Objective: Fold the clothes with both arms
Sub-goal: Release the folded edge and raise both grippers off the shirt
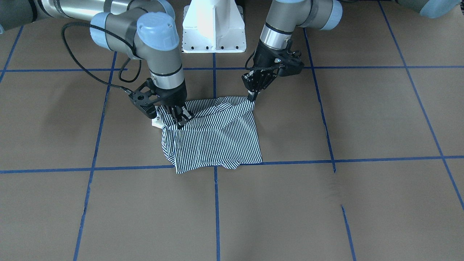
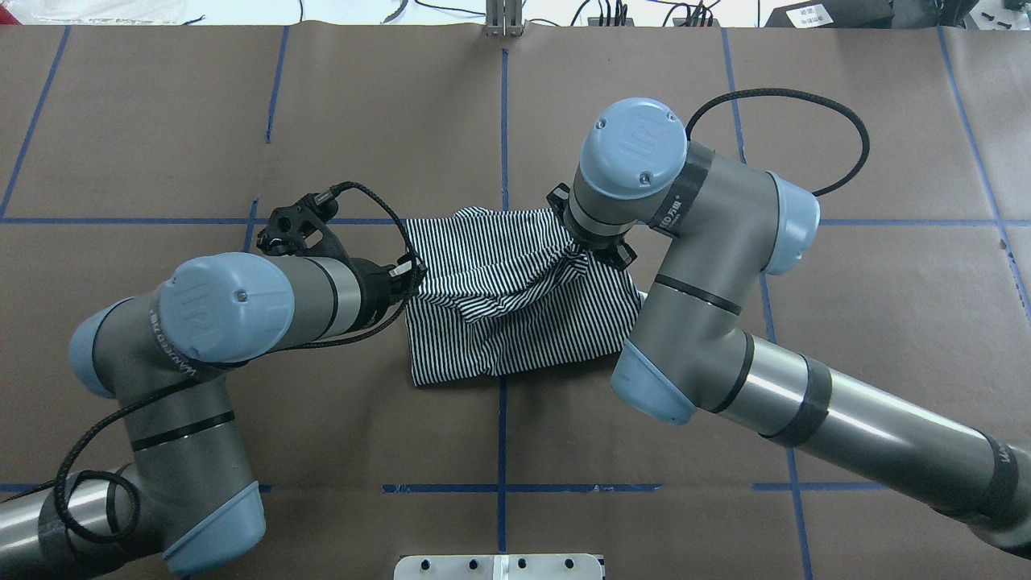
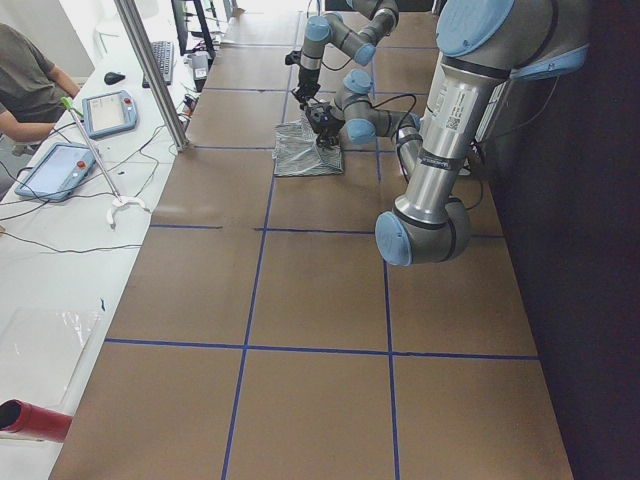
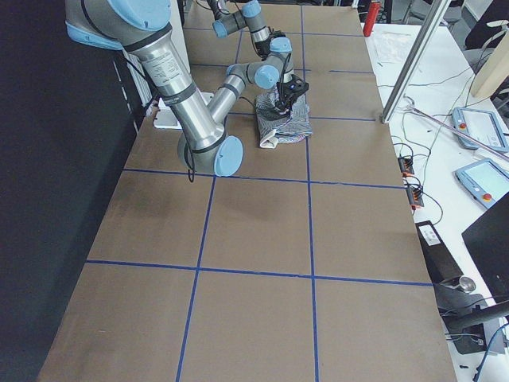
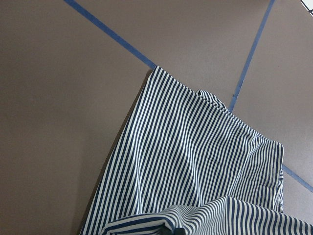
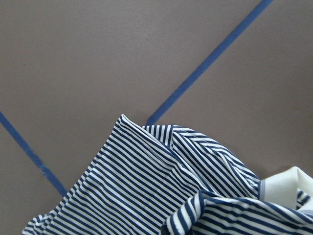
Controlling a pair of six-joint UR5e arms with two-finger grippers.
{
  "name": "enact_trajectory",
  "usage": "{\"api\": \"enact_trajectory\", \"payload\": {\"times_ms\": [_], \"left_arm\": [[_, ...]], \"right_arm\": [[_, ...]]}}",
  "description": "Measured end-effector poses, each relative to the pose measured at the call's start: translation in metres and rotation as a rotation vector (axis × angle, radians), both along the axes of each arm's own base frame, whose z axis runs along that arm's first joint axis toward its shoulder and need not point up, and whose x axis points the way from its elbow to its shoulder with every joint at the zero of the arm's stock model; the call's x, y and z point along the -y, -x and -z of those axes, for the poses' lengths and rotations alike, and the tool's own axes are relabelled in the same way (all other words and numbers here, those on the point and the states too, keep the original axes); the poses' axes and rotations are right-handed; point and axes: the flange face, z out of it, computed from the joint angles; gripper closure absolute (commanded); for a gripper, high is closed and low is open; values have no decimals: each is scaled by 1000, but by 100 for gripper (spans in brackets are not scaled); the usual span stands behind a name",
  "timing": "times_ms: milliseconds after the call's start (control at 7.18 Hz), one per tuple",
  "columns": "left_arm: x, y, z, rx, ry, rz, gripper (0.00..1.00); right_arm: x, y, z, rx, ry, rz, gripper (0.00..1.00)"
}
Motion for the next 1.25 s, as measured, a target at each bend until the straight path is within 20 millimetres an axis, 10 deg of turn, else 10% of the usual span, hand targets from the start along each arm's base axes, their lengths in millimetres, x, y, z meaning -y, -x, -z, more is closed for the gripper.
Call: {"api": "enact_trajectory", "payload": {"times_ms": [279,557,836,1253], "left_arm": [[97,-16,-44,100,-115,37,44],[147,-1,-56,156,-170,61,48],[154,12,-49,136,-192,75,100],[119,-7,-13,68,-239,-113,100]], "right_arm": [[78,32,-30,-29,-43,60,0],[131,15,-30,-9,-69,101,0],[143,-11,-40,8,-84,129,0],[126,-46,-49,35,-140,156,0]]}}
